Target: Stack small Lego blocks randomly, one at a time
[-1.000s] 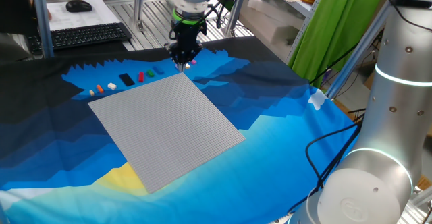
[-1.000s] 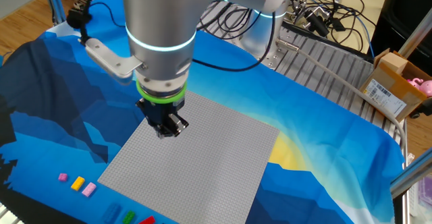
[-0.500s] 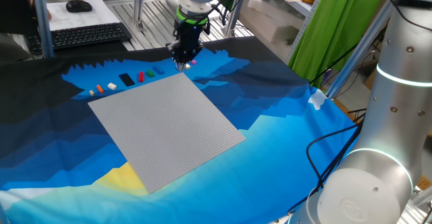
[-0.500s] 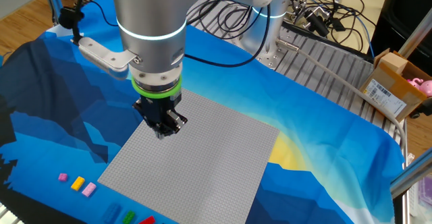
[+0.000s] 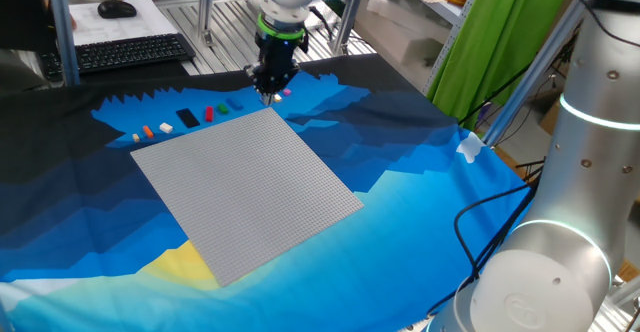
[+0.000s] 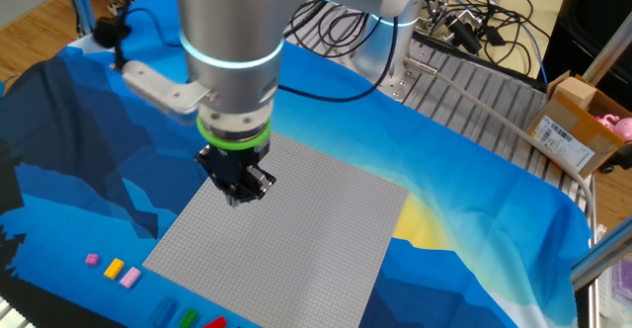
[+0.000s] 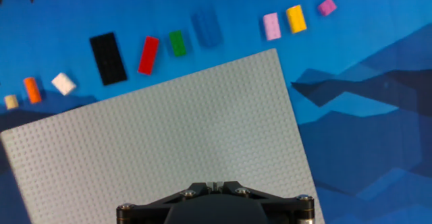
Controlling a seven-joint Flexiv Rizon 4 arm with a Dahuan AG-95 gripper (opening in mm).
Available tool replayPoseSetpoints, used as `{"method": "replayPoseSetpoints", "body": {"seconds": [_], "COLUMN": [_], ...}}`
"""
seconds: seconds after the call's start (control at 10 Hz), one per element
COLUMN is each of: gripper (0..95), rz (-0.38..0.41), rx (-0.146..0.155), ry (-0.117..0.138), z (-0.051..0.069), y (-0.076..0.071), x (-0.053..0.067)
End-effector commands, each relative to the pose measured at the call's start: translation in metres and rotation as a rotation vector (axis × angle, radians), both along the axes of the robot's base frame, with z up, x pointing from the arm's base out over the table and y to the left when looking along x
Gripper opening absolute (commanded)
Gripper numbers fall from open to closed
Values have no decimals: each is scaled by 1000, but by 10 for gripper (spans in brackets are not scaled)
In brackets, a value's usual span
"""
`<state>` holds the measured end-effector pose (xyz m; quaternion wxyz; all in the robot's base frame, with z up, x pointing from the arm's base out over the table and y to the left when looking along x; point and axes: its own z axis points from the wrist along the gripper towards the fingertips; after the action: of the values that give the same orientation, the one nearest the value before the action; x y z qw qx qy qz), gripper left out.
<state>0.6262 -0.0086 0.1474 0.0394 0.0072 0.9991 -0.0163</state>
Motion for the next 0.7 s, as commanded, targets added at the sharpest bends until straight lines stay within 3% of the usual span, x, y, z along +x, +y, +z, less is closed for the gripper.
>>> {"method": "replayPoseSetpoints", "body": {"seconds": [0.1, 0.6, 0.7], "gripper": [380, 380, 190], "rz": [-2, 24, 29], "rx": [-4, -10, -11], "ry": [6, 12, 14], "z": [-3, -15, -18], "y": [1, -9, -12], "x": [25, 85, 94]}}
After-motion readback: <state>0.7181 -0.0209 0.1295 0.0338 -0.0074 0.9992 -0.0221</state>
